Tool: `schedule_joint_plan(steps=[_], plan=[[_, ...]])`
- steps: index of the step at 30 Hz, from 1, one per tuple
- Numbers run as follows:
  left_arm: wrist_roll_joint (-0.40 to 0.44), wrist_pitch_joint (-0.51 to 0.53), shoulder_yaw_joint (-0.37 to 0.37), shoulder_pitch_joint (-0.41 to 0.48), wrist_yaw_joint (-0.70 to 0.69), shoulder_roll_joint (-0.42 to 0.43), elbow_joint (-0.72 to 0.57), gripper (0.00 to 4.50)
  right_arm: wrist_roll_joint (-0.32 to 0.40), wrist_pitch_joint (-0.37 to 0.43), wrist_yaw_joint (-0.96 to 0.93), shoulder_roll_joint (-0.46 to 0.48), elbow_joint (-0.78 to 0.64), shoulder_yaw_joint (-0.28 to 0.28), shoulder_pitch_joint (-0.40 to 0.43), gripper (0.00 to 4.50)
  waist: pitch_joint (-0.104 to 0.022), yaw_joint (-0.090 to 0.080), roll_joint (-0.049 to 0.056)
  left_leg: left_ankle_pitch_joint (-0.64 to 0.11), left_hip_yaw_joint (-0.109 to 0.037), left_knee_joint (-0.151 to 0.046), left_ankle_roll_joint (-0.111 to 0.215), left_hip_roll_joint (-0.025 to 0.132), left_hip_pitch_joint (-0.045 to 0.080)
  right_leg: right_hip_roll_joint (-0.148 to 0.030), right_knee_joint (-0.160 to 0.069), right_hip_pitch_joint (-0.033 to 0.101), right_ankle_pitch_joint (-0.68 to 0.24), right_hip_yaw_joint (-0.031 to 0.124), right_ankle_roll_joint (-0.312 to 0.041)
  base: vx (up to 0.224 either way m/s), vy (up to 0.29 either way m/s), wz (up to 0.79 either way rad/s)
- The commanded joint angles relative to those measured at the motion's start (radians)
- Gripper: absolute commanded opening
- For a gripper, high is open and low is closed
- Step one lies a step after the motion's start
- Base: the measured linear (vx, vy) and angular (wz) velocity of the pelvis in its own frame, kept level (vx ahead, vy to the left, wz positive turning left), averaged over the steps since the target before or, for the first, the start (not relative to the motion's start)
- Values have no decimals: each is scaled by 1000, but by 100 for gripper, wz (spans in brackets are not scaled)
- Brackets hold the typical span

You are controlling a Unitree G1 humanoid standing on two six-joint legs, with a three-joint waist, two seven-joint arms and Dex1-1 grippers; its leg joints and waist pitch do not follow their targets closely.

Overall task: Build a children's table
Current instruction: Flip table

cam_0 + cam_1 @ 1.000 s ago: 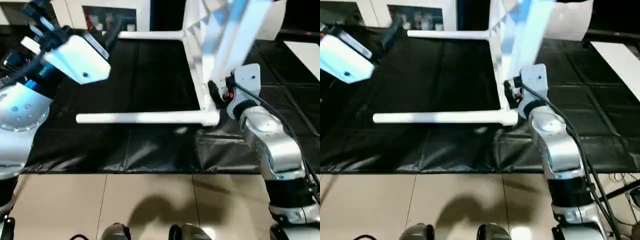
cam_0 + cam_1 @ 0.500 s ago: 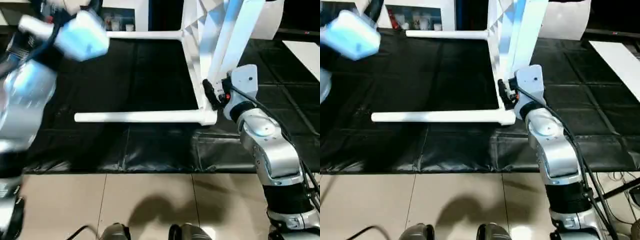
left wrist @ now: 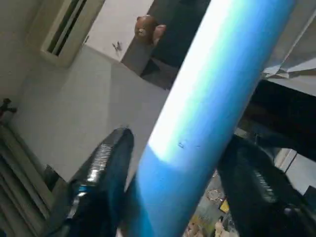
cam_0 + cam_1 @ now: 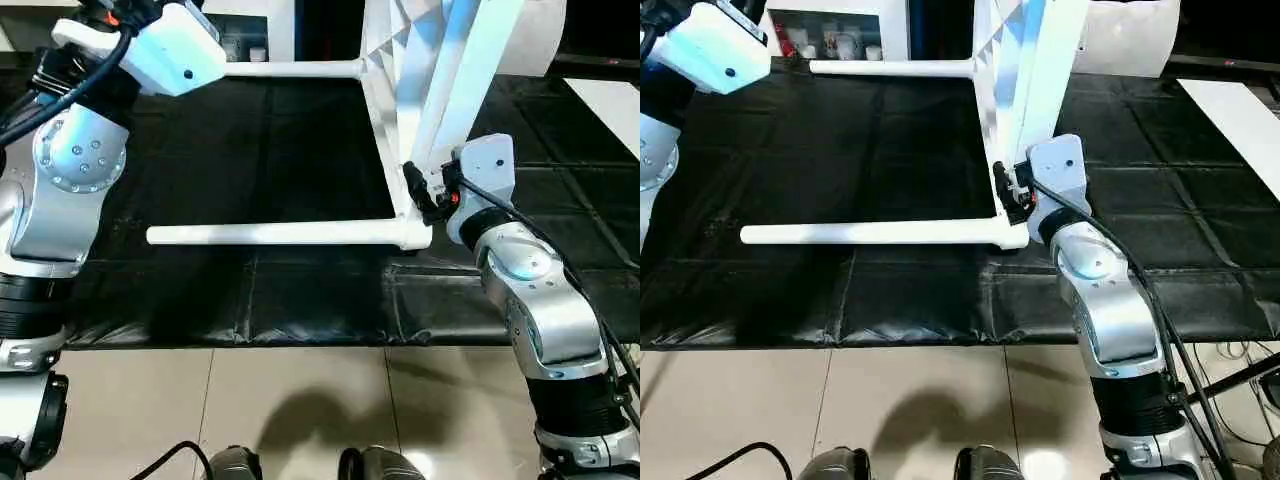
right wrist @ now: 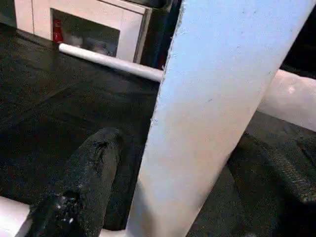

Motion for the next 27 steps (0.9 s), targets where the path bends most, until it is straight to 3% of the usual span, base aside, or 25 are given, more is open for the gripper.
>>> schedule_joint_plan(steps=[1, 10, 20, 23, 27], plan=[[-9, -3, 6, -17, -7, -4, 0, 261, -8, -13, 12, 5, -21, 4, 6, 363, -74, 5, 21, -110, -23, -67, -24, 50, 17, -81, -60, 63, -49, 65, -197, 0, 0, 0], [-27, 12, 8, -10, -36, -14, -27, 226, -22, -39, 17, 7, 5, 2, 4, 363, -73, 6, 24, -116, -23, -67, -24, 50, 16, -84, -63, 63, -64, 66, -198, 0, 0, 0], [-60, 37, 26, -22, -69, -31, -34, 218, -41, -135, 3, 30, 144, -12, -59, 363, -74, 9, 26, -102, -21, -67, -13, 51, 15, -83, -61, 62, -57, 65, -207, 0, 0, 0], [-85, 53, 37, -30, -86, -47, -45, 218, -61, -220, -13, 40, 271, -20, -114, 363, -77, 10, 26, -105, -19, -64, -13, 48, 15, -86, -63, 62, -68, 65, -219, 0, 0, 0], [-91, 61, 40, -40, -92, -55, -37, 218, -63, -255, -14, 45, 327, -30, -145, 330, -78, 16, 27, -89, -17, -63, -4, 49, 15, -83, -59, 63, -46, 65, -220, 0, 0, 0]])
